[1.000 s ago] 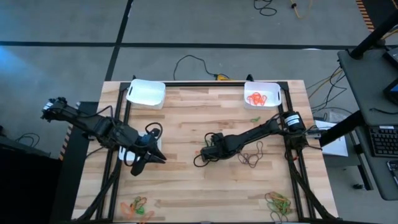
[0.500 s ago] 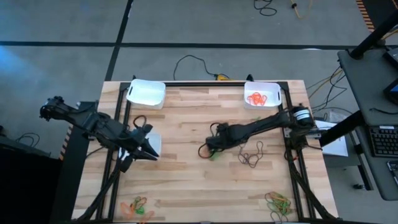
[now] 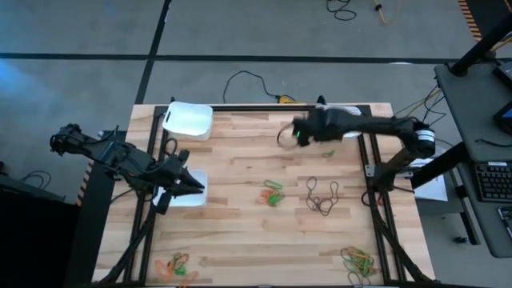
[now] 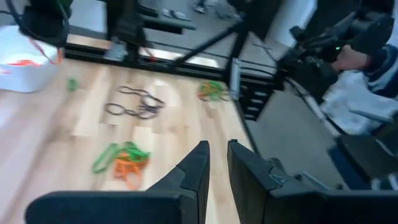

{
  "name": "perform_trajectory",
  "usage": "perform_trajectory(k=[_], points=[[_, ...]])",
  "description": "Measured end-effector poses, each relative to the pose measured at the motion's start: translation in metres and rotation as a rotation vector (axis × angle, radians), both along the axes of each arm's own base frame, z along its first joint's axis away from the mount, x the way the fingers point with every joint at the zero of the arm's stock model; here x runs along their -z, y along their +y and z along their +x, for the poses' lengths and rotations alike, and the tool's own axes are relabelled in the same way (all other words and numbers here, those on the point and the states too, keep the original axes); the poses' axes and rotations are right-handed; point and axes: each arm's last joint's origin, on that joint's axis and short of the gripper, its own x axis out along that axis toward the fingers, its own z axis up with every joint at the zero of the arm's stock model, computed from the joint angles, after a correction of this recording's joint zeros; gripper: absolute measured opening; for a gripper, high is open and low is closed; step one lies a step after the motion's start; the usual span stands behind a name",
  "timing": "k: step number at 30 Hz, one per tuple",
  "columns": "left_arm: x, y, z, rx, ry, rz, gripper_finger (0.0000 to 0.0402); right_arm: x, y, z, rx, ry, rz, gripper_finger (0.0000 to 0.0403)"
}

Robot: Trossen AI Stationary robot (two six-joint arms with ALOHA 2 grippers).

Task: Sort rubber bands into baskets
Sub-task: Put the orange rubber band into the top right white bin

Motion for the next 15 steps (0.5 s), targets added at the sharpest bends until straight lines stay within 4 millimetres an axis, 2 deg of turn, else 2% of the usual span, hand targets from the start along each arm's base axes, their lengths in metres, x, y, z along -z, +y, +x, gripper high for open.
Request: perform_trajectory(k=[4,8,11,15], points=[[0.000,0.002,0.007,-0.093,-0.017,0.021,0.0042,0.002,-0.047,-0.028,0.036,0.101,0.020,0.0009],[0.003,0.006,0.019,-0.157,-0.012,0.019,0.0042,0.019,-0.085,-0.054,0.060,0.201,0.080,0.0009],[0.006,0.014,0.027,-0.216,0.006,0.008,0.0042,0.035,-0.103,-0.068,0.045,0.249,0.121,0.0009],[0.009,0.026,0.035,-0.293,0.023,0.006,0.0042,0.058,-0.112,-0.079,0.003,0.298,0.164,0.0009]])
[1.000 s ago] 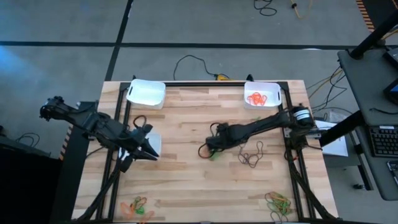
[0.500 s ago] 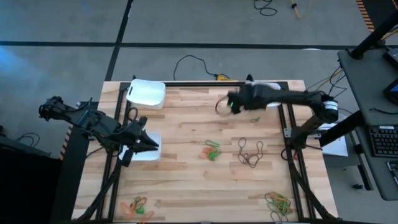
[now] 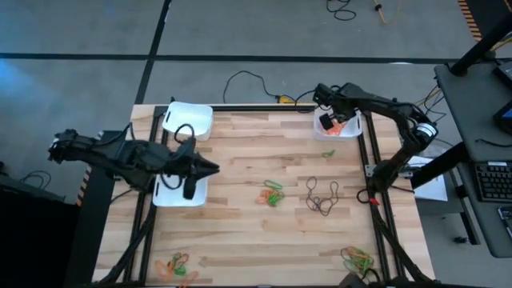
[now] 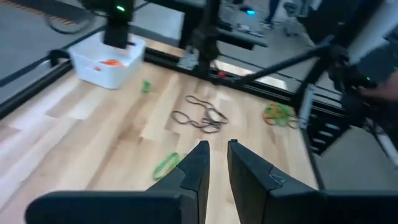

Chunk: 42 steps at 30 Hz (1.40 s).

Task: Sort rubber bands into baskets
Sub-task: Put the orange rubber band into the top right white bin

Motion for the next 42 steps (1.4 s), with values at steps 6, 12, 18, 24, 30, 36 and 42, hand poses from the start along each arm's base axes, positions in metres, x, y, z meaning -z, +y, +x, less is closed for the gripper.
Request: perform_trajectory(k=[6,12,18,24,30,36,42], points=[[-0.009,0.010,0.001,-0.044,-0.071,0.022,0.0042,0.036,0.001,-0.010,-0.063,0.046,0.053,0.0009],[-0.028,0.013,-0.002,-0.044,-0.120,0.068,0.0042,0.061,0.003,-0.017,-0.027,0.032,0.036,0.0023],[-0.041,0.014,-0.007,-0.042,-0.118,0.073,0.0042,0.061,-0.001,-0.016,-0.002,0.041,-0.050,0.0090],[-0.037,0.014,-0.010,-0.043,-0.045,0.040,0.0042,0.035,-0.008,-0.009,0.032,-0.007,-0.144,0.0142],[-0.036,0.012,-0.011,0.027,-0.027,-0.008,0.0042,0.001,0.014,0.016,-0.064,-0.127,-0.221,0.0155],[-0.035,0.011,-0.012,0.071,-0.016,-0.005,0.0042,-0.021,0.078,0.050,-0.235,-0.312,-0.251,0.0144],[-0.034,0.011,-0.012,0.092,-0.002,0.057,0.0042,-0.035,0.166,0.092,-0.556,-0.610,-0.159,0.0135]])
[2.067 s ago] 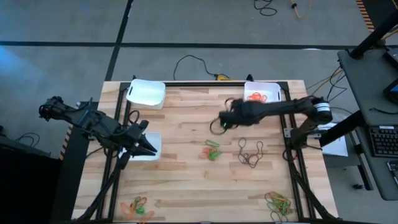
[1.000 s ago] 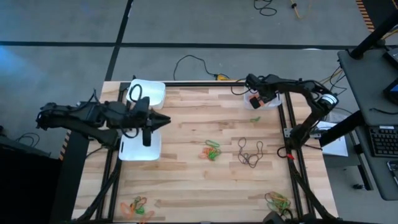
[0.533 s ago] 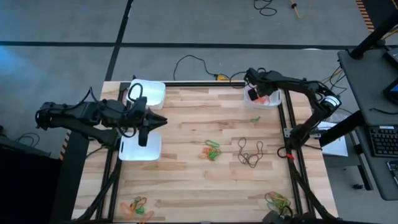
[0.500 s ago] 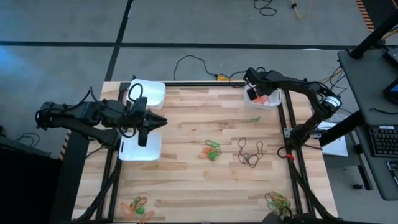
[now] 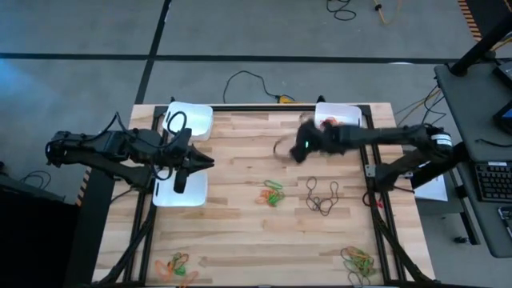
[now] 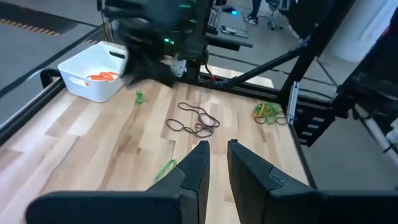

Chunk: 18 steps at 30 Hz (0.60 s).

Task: Sort rubber bands into baskets
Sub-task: Put the orange rubber band into the top right white bin

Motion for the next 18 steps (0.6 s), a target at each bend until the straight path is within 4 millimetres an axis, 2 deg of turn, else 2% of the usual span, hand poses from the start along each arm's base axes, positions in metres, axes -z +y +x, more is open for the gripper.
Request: perform_trajectory(k=[5,8,12,18], points=[[0.001,0.000,0.000,0.019,0.007,0.055,0.0042,0.008,0.078,0.032,-0.443,-0.099,-0.036,0.0137],[0.001,0.000,0.000,0.025,0.008,0.073,0.0042,0.022,0.112,0.047,-0.567,-0.145,-0.049,0.0139],[0.001,0.000,-0.002,0.029,0.013,0.060,0.0042,0.045,0.127,0.069,-0.566,-0.114,0.002,0.0139],[0.002,-0.002,-0.005,0.085,0.029,-0.027,0.0042,0.067,0.136,0.113,-0.695,-0.027,-0.016,0.0143]])
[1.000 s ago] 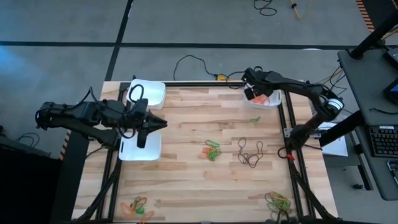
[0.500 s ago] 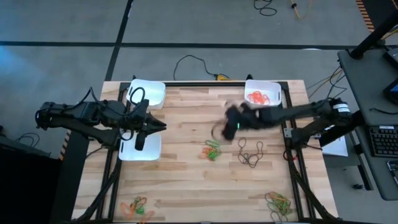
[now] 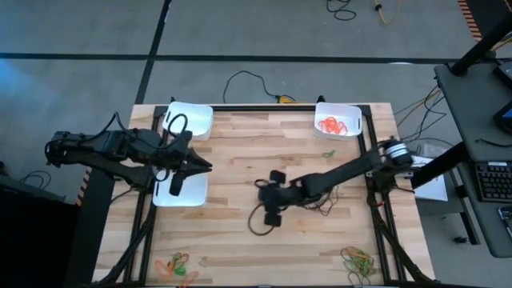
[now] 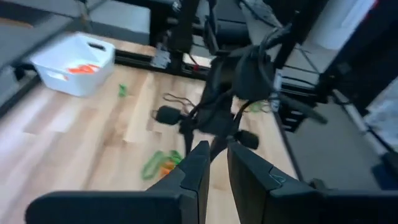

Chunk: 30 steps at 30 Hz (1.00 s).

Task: Sort rubber bands into baskets
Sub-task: Put the orange rubber band into the top right white bin

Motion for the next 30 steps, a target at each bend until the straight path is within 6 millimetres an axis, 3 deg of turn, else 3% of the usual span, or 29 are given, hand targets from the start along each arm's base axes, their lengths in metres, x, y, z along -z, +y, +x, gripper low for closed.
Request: perform_trajectory(k=[4,10,21,30], points=[[0.001,-0.001,-0.002,0.007,0.022,-0.052,0.0042,0.011,-0.011,0.022,0.022,0.079,0.009,0.0140],[0.002,-0.003,-0.002,0.008,0.033,-0.078,0.0042,0.035,-0.024,0.039,-0.022,0.159,0.139,0.0119],[0.002,-0.003,-0.001,-0.009,0.036,-0.090,0.0042,0.062,-0.032,0.043,-0.027,0.231,0.115,0.0091],[0.002,-0.003,-0.001,-0.012,0.035,-0.089,0.0042,0.066,-0.032,0.043,-0.050,0.249,0.101,0.0036]])
